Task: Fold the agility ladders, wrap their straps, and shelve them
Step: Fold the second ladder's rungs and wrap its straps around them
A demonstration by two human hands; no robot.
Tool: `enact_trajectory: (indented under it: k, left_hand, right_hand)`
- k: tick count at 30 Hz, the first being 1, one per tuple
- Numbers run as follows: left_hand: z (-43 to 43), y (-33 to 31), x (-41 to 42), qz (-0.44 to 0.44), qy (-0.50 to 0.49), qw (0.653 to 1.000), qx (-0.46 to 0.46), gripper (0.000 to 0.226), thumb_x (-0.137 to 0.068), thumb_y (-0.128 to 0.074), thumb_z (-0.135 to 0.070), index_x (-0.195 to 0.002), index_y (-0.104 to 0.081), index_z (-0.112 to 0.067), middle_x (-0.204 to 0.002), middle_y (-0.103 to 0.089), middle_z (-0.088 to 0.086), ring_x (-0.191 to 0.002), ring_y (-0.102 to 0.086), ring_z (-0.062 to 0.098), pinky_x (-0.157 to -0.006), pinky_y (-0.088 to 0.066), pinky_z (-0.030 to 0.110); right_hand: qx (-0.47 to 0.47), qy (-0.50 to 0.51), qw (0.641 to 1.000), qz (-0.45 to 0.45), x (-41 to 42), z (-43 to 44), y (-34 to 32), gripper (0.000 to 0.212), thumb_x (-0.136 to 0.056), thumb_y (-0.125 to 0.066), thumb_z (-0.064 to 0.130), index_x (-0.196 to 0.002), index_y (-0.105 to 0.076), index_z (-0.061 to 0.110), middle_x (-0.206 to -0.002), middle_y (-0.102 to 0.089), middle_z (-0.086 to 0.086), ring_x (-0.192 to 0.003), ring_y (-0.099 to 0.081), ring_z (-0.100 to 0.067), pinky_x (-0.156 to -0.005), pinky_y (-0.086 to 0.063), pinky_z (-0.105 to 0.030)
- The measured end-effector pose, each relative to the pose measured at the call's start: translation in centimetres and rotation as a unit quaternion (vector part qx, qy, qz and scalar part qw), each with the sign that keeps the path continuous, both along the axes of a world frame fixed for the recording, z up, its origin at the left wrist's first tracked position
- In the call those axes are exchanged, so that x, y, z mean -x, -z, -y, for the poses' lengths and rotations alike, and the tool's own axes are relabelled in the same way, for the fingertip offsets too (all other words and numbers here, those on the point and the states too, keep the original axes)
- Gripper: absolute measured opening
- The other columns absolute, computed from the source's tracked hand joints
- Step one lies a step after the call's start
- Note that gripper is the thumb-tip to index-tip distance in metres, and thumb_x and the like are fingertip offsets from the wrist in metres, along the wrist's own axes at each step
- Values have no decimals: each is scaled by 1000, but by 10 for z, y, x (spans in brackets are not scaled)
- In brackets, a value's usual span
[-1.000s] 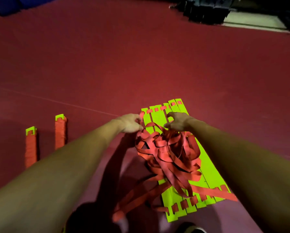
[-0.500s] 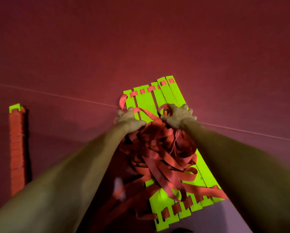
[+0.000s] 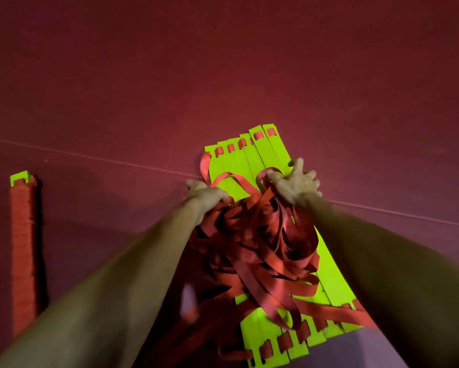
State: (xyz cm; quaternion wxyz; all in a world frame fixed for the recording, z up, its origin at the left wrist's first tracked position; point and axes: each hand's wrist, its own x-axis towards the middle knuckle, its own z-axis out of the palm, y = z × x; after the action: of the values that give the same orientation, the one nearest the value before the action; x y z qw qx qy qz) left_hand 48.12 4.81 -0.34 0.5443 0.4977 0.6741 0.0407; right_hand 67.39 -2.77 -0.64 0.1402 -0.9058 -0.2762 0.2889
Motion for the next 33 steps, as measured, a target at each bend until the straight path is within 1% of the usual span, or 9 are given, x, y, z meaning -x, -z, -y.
enact_trajectory:
  k: [3,7,10,16,20,27,29,31,33]
  left_hand:
    - [1,2,1,33,-27,999,28,33,-77,-76,-19,-95,-49,-14,-102,-62,11,-84,-62,26,-65,-49,31]
    - [3,4,0,60,-39,996,54,36,-79,-74,-24,-108,-55,-12,-103,-66,13,-86,-64,29,-73,-51,36]
    - [7,4,0,68,-29,996,49,12,-82,-73,-19,-83,-62,-13,-81,-66,11,-67,-62,25,-63,-49,30]
    - [11,6,4,77,-12,996,34,16,-76,-65,-5,-69,-54,-14,-63,-52,9,-54,-49,20,-56,-39,26]
    - [10,2,14,79,-16,996,26,28,-81,-58,7,-67,-51,-16,-69,-55,6,-63,-52,21,-56,-40,25]
    - [1,-37,47,115,-36,992,-28,25,-59,-62,3,-66,-48,-16,-77,-58,10,-77,-54,22,-67,-40,36]
    - [-3,-49,59,120,-46,991,-40,32,-64,-57,13,-65,-46,-16,-75,-58,9,-77,-55,23,-66,-42,37]
    - [-6,-70,76,127,-55,989,-60,33,-65,-52,16,-66,-49,-16,-71,-60,10,-76,-58,25,-66,-45,38]
    - [-5,-102,94,139,-50,985,-89,31,-64,-51,14,-73,-52,-16,-74,-60,12,-74,-57,24,-65,-44,38]
  right_hand:
    - [-5,44,999,-14,-8,-3,5,68,-90,-49,65,-137,-33,18,-139,-42,-25,-131,-37,-47,-107,-32,-53]
    - [45,69,996,-15,-9,-7,12,76,-90,-49,64,-143,-41,9,-145,-36,-23,-134,-34,-45,-110,-32,-49]
    - [64,82,994,-12,-4,-9,13,79,-86,-52,66,-141,-45,9,-144,-35,-21,-133,-34,-43,-111,-32,-49]
    - [44,96,993,-50,-2,-9,12,92,-70,-67,68,-135,-46,7,-135,-48,-22,-123,-52,-43,-105,-44,-51]
    - [40,67,996,-40,4,-11,5,48,-87,-60,31,-126,-61,5,-132,-59,-20,-121,-58,-36,-99,-50,-41]
    - [-20,51,994,-96,46,-26,-31,42,-89,-53,23,-125,-63,3,-130,-61,-20,-120,-59,-37,-97,-48,-37]
    - [-43,49,991,-120,53,-33,-43,43,-83,-51,20,-117,-66,0,-119,-66,-22,-111,-63,-37,-91,-51,-39]
    - [-72,45,983,-160,67,-36,-68,37,-69,-52,21,-94,-71,1,-90,-64,-21,-79,-64,-33,-65,-52,-35]
    - [-111,40,970,-213,87,-35,-103,13,-70,-57,20,-70,-64,9,-62,-57,-11,-48,-51,-23,-45,-37,-24]
